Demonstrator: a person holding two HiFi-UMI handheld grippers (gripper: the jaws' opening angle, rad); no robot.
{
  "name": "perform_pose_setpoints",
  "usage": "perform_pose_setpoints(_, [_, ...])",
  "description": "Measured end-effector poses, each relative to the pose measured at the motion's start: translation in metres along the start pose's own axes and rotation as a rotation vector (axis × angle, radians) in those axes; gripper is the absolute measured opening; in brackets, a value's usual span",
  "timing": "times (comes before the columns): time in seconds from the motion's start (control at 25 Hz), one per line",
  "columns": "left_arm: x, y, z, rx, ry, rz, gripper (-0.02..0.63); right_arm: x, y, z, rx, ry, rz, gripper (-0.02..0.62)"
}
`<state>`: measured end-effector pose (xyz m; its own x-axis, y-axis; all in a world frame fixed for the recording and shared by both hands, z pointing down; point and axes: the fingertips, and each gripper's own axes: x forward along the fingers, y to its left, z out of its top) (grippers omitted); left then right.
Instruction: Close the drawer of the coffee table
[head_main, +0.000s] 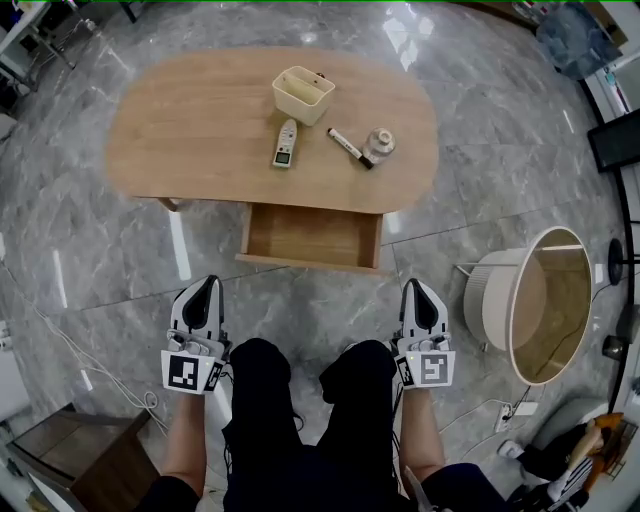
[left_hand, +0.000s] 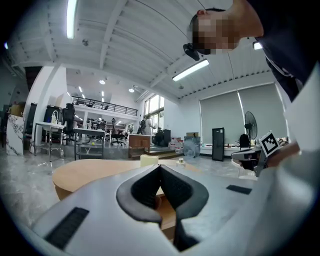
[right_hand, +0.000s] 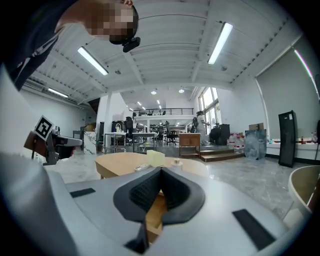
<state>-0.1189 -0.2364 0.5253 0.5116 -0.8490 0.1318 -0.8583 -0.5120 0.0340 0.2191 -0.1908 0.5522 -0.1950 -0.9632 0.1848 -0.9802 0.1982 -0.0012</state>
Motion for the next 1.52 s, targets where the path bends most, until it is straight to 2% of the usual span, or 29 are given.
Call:
perform_pose_setpoints(0.32, [0.023, 0.025, -0.098, 0.007, -0.017, -0.009, 0.025, 0.025, -0.01, -0.088, -0.035, -0.019, -0.005, 0.026])
perform_pose_setpoints(0.56, [0.025, 0.034, -0.147, 0.001, -0.046, -0.012, 0.025, 0.033, -0.01, -0.138, -0.066, -0.03, 0.02, 0.025])
perform_pose_setpoints(0.76, [0.025, 0.038, -0.183, 0.006, -0.026, -0.014, 0.025, 0.029, -0.012, -0.164, -0.067, -0.027, -0.007, 0.026])
perform_pose_setpoints(1.04, [0.024, 0.046, -0.203, 0.003, -0.015, -0.009, 0.028, 0.019, -0.015, -0.178, -0.093, -0.04, -0.03, 0.029])
perform_pose_setpoints(1.08, [0.025, 0.047, -0.204, -0.001, -0.02, -0.017, 0.028, 0.019, -0.015, -0.181, -0.087, -0.037, -0.028, 0.034])
perform_pose_setpoints(1.12, [0.025, 0.048, -0.205, -0.002, -0.023, -0.025, 0.028, 0.019, -0.014, -0.185, -0.077, -0.034, -0.021, 0.066])
perform_pose_setpoints(1.2, [0.024, 0.051, -0.21, 0.009, -0.018, -0.03, 0.028, 0.02, -0.01, -0.192, -0.057, -0.028, -0.005, 0.184])
perform_pose_setpoints(1.32, [0.021, 0.049, -0.22, 0.015, -0.001, -0.039, 0.043, 0.02, -0.009, -0.202, -0.054, -0.006, -0.001, 0.189])
perform_pose_setpoints(1.36, [0.022, 0.048, -0.225, 0.02, 0.017, -0.045, 0.12, 0.02, -0.009, -0.205, -0.052, 0.002, -0.002, 0.198])
perform_pose_setpoints(1.4, [0.023, 0.047, -0.229, 0.031, 0.035, -0.051, 0.161, 0.021, -0.01, -0.208, -0.049, 0.007, -0.003, 0.206])
perform_pose_setpoints(1.52, [0.028, 0.047, -0.234, 0.054, 0.036, -0.04, 0.163, 0.024, -0.013, -0.213, -0.043, 0.012, -0.015, 0.204])
